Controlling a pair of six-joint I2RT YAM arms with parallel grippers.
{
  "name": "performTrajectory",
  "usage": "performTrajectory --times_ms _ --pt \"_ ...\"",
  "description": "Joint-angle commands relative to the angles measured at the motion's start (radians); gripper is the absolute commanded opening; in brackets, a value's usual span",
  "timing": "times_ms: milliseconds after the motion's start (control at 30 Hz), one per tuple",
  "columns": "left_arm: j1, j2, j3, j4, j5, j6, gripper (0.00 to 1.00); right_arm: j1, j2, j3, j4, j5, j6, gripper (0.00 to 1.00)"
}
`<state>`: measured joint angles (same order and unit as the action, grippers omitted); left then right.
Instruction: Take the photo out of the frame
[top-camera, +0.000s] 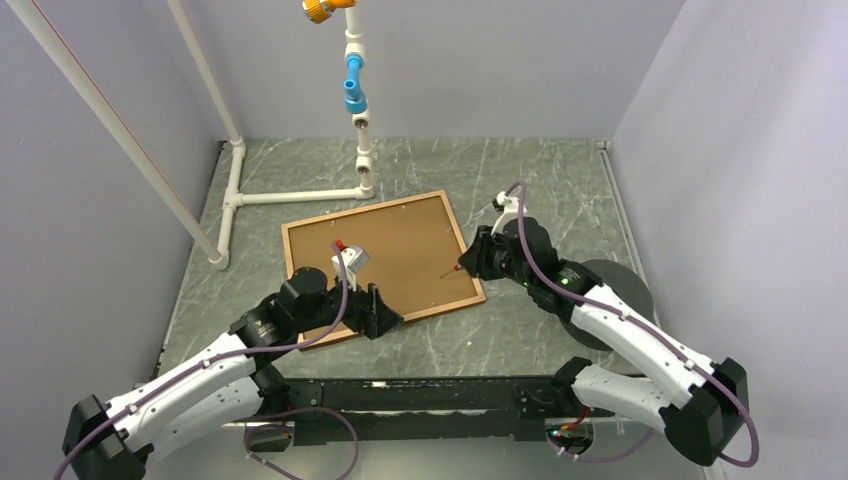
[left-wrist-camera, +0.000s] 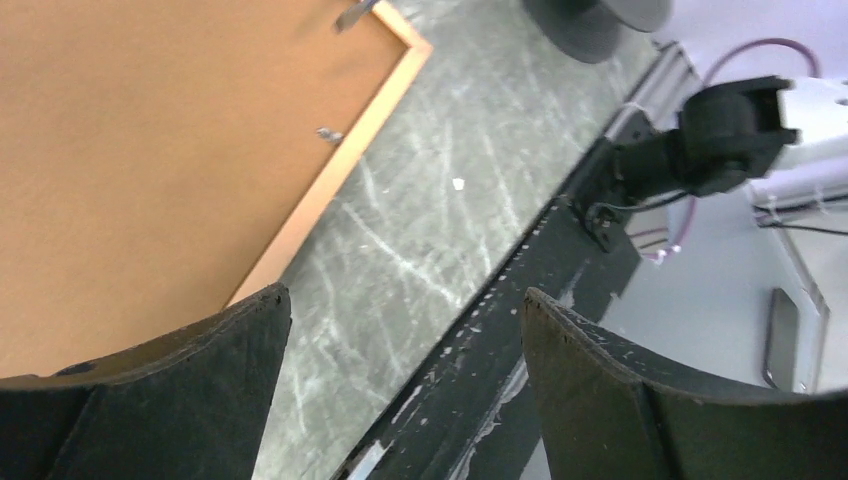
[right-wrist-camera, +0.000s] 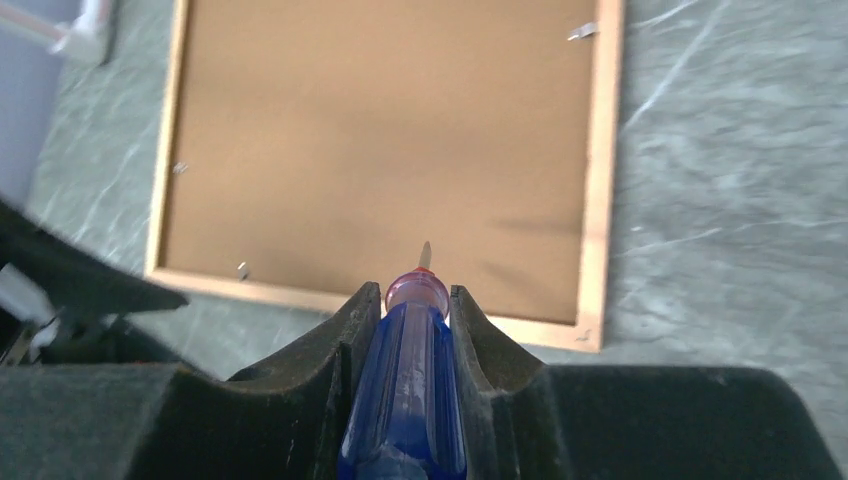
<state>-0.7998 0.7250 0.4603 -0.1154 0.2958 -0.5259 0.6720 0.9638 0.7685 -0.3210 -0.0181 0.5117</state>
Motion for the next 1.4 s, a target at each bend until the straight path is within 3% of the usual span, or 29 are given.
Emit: performTrajectory --times_ms 0,367,600,900,1367 --pt "0.007 -0.013 -0.023 -0.092 -0.147 -0.077 0.88 0.004 0.096 0.136 -0.035 0.270 -0.021 0.00" --pt "0.007 0.051 -0.075 -0.059 -0.158 -0.187 0.89 0.003 0.317 0.215 0.087 0.476 -0.113 0.00" --pt "0.006 0.122 -0.090 0.003 -0.172 -0.220 0.90 0.004 0.423 0.265 0.160 0.482 -0.131 0.00" --pt "0.006 0.205 -0.077 0.041 -0.201 -0.208 0.99 0.008 0.509 0.317 0.170 0.467 -0.147 0.00" --pt "0.006 0.237 -0.099 0.063 -0.224 -0.216 0.99 0.007 0.590 0.339 0.211 0.474 -0.172 0.00"
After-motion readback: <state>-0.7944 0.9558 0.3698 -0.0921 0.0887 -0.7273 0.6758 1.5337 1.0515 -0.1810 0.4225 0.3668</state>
